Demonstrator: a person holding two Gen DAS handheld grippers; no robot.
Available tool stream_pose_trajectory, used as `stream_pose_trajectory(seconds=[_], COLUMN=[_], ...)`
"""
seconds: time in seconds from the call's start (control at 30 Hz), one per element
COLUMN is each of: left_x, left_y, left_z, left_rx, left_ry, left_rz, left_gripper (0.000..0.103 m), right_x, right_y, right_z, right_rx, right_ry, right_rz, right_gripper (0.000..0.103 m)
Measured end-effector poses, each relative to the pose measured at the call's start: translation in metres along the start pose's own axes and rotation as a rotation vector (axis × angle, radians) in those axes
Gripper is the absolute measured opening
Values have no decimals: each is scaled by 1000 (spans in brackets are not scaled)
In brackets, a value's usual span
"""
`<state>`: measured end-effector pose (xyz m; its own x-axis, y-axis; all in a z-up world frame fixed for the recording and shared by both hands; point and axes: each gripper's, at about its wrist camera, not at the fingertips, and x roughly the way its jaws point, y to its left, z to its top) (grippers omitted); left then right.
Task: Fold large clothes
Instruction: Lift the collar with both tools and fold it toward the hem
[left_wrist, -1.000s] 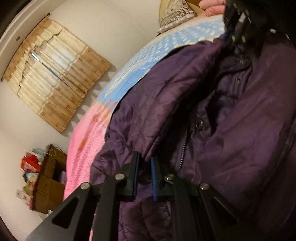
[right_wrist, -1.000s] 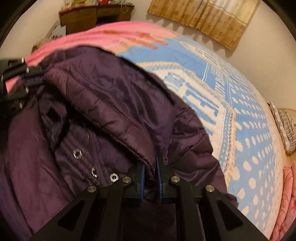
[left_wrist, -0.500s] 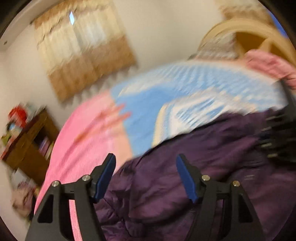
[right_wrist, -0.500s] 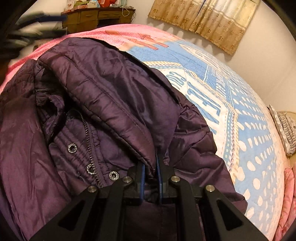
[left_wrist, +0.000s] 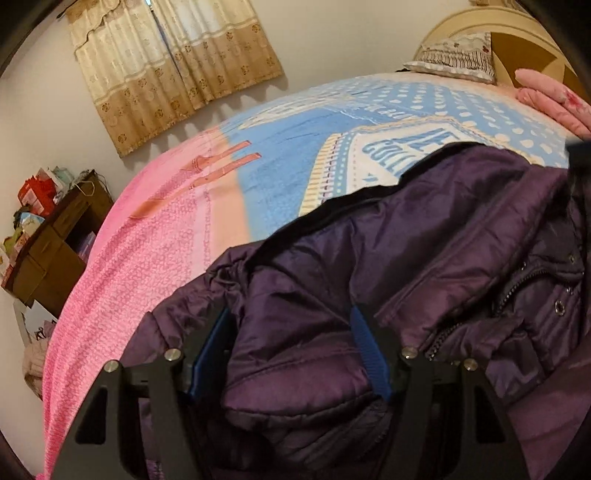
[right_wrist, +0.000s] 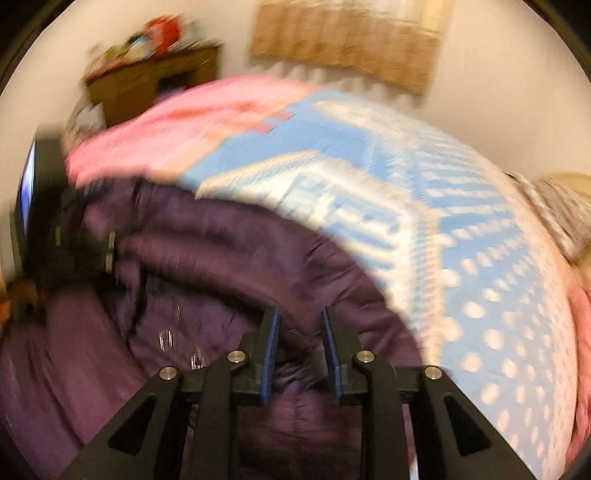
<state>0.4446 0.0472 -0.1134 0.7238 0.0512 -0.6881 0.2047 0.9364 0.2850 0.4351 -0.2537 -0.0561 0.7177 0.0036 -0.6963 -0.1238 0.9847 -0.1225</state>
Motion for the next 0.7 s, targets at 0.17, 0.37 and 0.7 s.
stream_pose_trajectory(seconds=[0.17, 0.37, 0.7], left_x=[1, 0, 5], left_y=[0, -5, -3], left_z=[-1, -4, -3], left_rx=[-9, 4, -13], left_ry=[-9, -25, -14], left_rz=[3, 32, 19], left_gripper=[69, 70, 71], right_x=[8, 84, 106], right_y=[20, 42, 26], right_z=[21, 4, -11], right_rx=[222, 212, 272], right_ry=[11, 106, 101], right_rz=[149, 86, 162], right_gripper=[28, 28, 28])
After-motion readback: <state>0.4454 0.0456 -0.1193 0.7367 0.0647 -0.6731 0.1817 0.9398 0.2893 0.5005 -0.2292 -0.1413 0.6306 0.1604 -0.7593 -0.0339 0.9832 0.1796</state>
